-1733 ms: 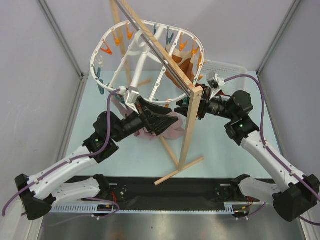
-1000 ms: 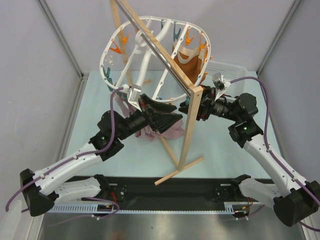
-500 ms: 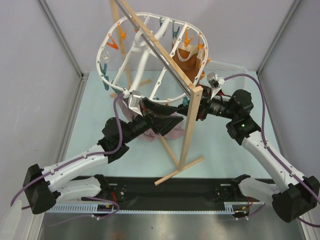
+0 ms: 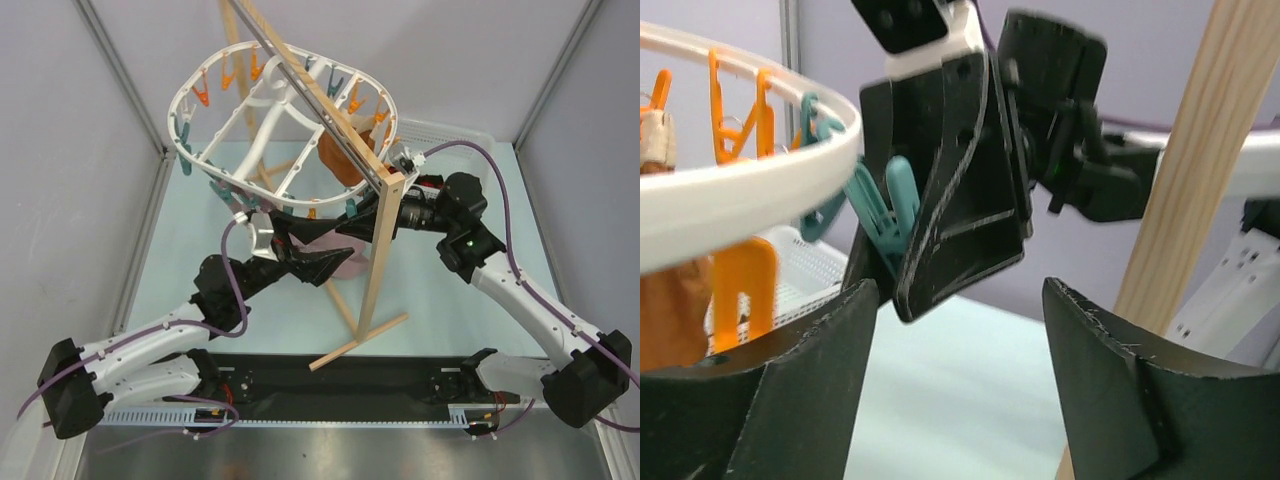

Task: Clip the socks to the hanger
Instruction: Open the clamp at the hanger.

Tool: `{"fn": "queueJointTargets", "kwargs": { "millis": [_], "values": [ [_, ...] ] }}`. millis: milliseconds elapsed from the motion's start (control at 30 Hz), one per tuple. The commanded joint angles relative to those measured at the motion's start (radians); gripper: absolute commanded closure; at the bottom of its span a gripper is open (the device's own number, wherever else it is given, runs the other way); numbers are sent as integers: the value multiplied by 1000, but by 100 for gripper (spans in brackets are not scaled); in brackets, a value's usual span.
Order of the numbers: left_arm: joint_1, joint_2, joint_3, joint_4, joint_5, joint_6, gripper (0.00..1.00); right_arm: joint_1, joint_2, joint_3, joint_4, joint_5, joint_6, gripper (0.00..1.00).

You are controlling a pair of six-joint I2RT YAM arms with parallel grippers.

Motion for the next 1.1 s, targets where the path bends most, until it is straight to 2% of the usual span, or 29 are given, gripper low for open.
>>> {"fn": "queueJointTargets", "kwargs": {
  "millis": [0, 133, 233, 267, 367, 533, 667, 767, 833, 967, 1067],
  "values": [
    [3, 10, 13, 5, 41, 188, 27, 11, 14, 65, 29, -21, 11, 93],
    [41, 42, 56, -5, 124, 166, 25, 19, 15, 80, -3, -24, -15, 94],
    [156, 62, 45, 118, 256, -4, 25, 18, 15, 95, -48, -25, -48, 95],
    [176, 85, 39, 202, 285, -114, 25, 18, 14, 98, -60, -28, -68, 95],
    [214, 131, 50, 300, 369, -247, 21, 18, 11, 105, -86, -33, -84, 94],
    [219, 182, 99, 333, 420, -316, 20, 18, 11, 105, -79, -47, -82, 92],
    [224, 148, 75, 364, 321, -341, 22, 18, 8, 106, -86, -36, -90, 89],
    [217, 81, 67, 211, 200, -292, 22, 18, 1, 106, -99, -21, -99, 88],
    [213, 58, 64, 181, 163, -281, 18, 18, 1, 105, -100, -22, -99, 86],
    [207, 93, 125, 84, 138, -295, 17, 18, 8, 106, -94, -27, -98, 86],
    [202, 140, 124, 153, 158, -341, 17, 19, 6, 108, -91, -28, -96, 86]
  ]
}}
